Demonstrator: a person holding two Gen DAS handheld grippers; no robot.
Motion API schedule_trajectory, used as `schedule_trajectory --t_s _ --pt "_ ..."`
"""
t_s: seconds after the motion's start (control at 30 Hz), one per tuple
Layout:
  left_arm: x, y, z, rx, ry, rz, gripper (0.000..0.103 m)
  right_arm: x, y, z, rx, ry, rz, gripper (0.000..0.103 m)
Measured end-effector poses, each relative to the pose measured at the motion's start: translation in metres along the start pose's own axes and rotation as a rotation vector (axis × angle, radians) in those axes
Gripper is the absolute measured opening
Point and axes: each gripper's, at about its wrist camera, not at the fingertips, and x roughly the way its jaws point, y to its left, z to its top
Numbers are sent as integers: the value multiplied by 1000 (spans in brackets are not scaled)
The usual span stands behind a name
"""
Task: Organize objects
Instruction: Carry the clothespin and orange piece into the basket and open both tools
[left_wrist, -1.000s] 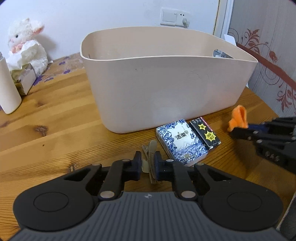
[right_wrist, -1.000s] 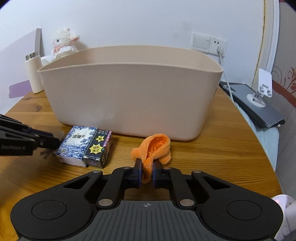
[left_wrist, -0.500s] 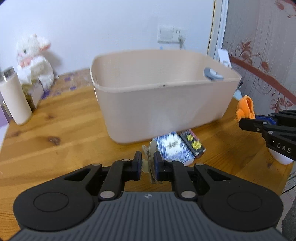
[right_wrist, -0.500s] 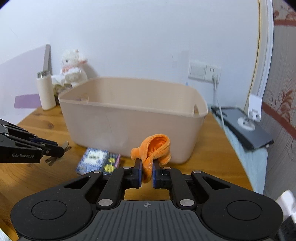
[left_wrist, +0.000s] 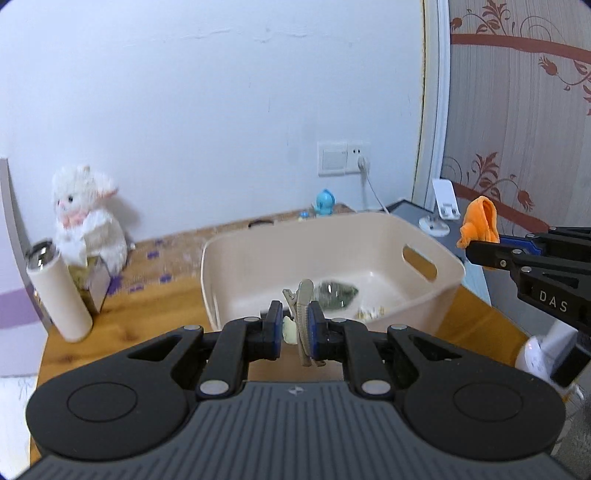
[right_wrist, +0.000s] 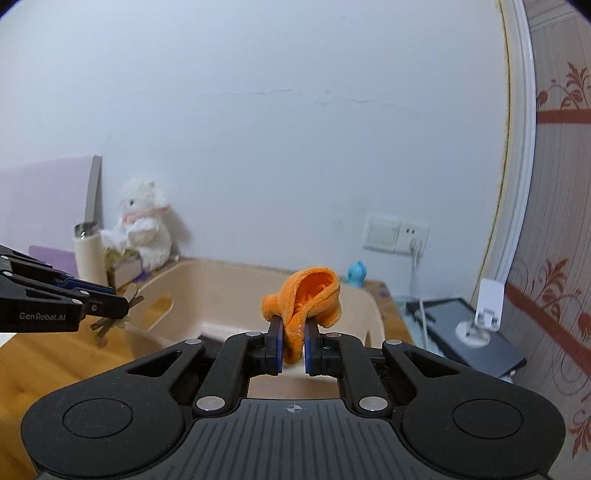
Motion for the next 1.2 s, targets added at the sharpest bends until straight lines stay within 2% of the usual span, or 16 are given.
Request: schedule_trajectory --t_s 0.17,0.37,0.47,0.67,0.77,0.87,0.9,0.97,1.0,1.03,1.07,1.13,1.2 --pt "27 -8 24 32 5 30 16 24 -9 18 6 -6 -16 10" --pt "75 -11 39 25 72 63 16 55 -12 21 0 33 -24 10" --pt "99 -15 36 32 124 81 16 81 -12 16 -2 83 -33 10" --pt "137 -24 21 25 224 111 16 108 -9 1 -19 165 -46 10" --pt "150 -25 14 27 264 122 16 124 -7 -14 -35 236 -53 10" --pt "156 -24 10 25 298 124 17 130 -8 -18 -28 269 -49 14" --pt "157 -24 9 22 304 123 17 130 -8 -17 -28 270 -51 19" --pt "155 -22 9 12 304 120 20 128 -8 -16 -26 264 -56 31" --pt "153 -21 9 6 300 117 27 126 -8 -14 -25 262 -56 41" --pt "150 -21 10 1 293 118 42 122 -8 -13 -25 254 -56 48" --pt "145 -20 10 1 280 120 58 118 -7 -12 -29 242 -57 50" --pt "134 -20 12 7 249 128 69 110 -6 -9 -38 222 -62 57" --pt "122 -19 15 5 229 129 72 101 -7 -5 -39 201 -71 63"
